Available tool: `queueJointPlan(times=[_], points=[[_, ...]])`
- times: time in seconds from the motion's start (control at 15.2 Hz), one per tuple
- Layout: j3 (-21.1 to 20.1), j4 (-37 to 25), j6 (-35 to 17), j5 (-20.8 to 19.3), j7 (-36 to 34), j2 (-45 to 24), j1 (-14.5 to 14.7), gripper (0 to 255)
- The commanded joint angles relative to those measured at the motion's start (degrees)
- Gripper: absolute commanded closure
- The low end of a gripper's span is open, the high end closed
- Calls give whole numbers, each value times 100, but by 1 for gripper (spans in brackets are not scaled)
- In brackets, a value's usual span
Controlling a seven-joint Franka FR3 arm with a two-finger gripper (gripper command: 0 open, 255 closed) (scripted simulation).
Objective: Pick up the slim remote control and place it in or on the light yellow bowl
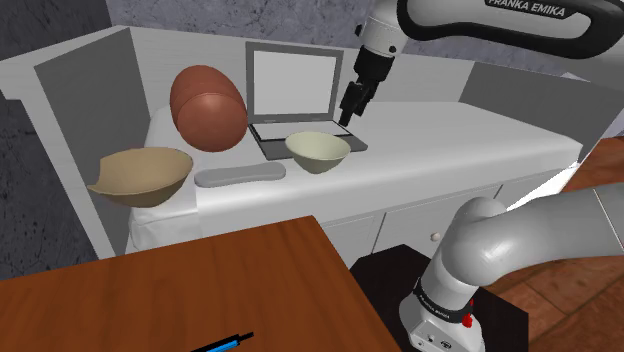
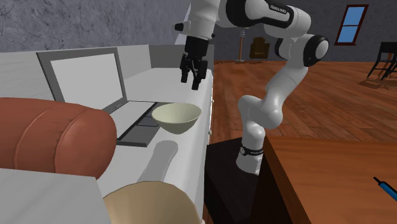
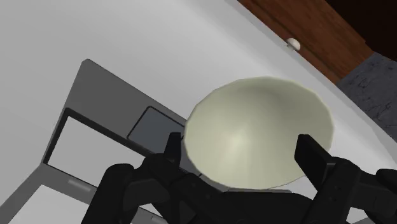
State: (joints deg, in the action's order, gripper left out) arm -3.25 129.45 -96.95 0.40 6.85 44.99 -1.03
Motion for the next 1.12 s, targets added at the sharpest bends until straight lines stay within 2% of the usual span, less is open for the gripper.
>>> queueJointPlan(times=[0.0, 0.53, 1.06], points=[[0, 0, 0, 0, 0, 0, 0, 0], [-134, -850, -447, 31, 1159, -1718, 592, 0], [-449, -1834, -567, -4, 2216, -3268, 1091, 0]])
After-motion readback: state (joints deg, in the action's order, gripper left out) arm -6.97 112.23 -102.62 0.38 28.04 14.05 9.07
